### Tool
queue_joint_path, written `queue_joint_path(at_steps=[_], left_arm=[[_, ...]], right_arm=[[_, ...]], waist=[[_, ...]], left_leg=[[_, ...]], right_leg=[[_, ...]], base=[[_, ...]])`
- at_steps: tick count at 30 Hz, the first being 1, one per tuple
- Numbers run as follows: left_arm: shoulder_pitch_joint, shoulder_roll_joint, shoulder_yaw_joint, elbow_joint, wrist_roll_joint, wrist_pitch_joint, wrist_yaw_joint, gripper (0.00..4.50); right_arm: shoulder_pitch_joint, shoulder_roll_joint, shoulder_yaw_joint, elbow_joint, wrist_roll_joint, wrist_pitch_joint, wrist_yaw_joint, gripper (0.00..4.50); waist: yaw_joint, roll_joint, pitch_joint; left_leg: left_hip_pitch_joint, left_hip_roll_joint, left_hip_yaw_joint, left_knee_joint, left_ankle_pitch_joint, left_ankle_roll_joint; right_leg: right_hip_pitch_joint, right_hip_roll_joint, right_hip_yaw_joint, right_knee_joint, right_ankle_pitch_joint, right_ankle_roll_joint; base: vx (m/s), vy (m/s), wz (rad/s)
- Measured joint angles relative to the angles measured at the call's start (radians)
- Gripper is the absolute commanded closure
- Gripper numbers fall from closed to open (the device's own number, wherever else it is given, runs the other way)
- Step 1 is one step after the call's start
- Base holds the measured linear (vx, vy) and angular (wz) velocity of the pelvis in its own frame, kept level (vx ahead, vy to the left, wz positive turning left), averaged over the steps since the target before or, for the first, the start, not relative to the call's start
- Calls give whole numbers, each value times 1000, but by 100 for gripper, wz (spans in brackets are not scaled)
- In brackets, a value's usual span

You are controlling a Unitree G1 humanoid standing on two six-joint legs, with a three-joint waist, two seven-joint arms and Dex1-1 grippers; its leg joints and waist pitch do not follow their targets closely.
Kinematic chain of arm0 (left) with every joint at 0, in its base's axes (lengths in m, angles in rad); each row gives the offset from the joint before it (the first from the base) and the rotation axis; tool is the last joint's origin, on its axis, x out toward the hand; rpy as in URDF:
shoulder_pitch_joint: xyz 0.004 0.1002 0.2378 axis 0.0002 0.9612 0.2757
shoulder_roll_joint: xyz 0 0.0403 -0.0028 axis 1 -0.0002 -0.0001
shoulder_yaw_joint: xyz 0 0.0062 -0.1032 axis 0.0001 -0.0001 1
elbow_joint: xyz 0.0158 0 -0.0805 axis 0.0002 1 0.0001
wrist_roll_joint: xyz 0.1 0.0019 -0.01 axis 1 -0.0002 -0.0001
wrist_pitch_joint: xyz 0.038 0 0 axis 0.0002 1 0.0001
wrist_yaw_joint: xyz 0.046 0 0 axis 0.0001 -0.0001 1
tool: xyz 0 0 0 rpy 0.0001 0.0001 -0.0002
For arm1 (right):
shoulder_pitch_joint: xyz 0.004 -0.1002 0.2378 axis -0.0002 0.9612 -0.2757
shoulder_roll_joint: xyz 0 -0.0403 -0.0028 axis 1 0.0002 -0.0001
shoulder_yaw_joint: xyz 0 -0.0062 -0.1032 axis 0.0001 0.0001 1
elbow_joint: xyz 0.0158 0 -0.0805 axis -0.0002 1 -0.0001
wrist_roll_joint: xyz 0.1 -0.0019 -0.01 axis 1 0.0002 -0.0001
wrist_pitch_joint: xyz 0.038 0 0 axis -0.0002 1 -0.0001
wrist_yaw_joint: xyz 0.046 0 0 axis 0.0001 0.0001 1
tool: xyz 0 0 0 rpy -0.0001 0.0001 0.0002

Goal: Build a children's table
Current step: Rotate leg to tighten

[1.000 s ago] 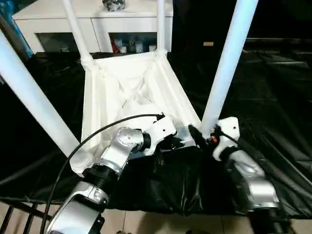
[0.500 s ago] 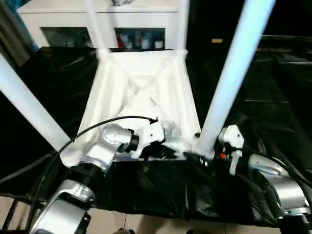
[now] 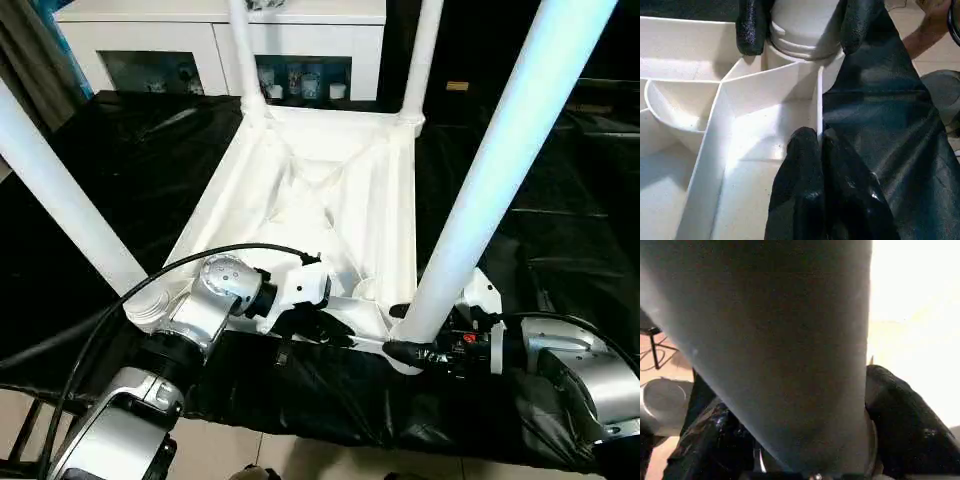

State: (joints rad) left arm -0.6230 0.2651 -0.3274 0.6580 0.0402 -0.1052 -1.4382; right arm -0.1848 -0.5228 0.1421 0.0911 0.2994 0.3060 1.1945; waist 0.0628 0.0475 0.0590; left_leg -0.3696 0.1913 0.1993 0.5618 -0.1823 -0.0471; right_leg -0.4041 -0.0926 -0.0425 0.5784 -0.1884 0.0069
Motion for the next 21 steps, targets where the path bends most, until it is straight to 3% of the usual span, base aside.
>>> queue_joint_path(at_steps=[14,21], left_arm=[[-6,4,-2,15,-5,-9,-15,450],[-8,-35,30,26,24,54,154,450]], right_arm=[[7,12,3,-13,0,16,-6,191],[34,144,-81,20,-33,-37,-254,194]], waist=[[1,1,0],[-16,0,0]], left_leg=[[0,0,0,1,0,0],[3,0,0,5,-2,-5]], right_leg=[[0,0,0,1,0,0],[3,0,2,1,3,-3]], base=[[0,0,0],[0,0,0]])
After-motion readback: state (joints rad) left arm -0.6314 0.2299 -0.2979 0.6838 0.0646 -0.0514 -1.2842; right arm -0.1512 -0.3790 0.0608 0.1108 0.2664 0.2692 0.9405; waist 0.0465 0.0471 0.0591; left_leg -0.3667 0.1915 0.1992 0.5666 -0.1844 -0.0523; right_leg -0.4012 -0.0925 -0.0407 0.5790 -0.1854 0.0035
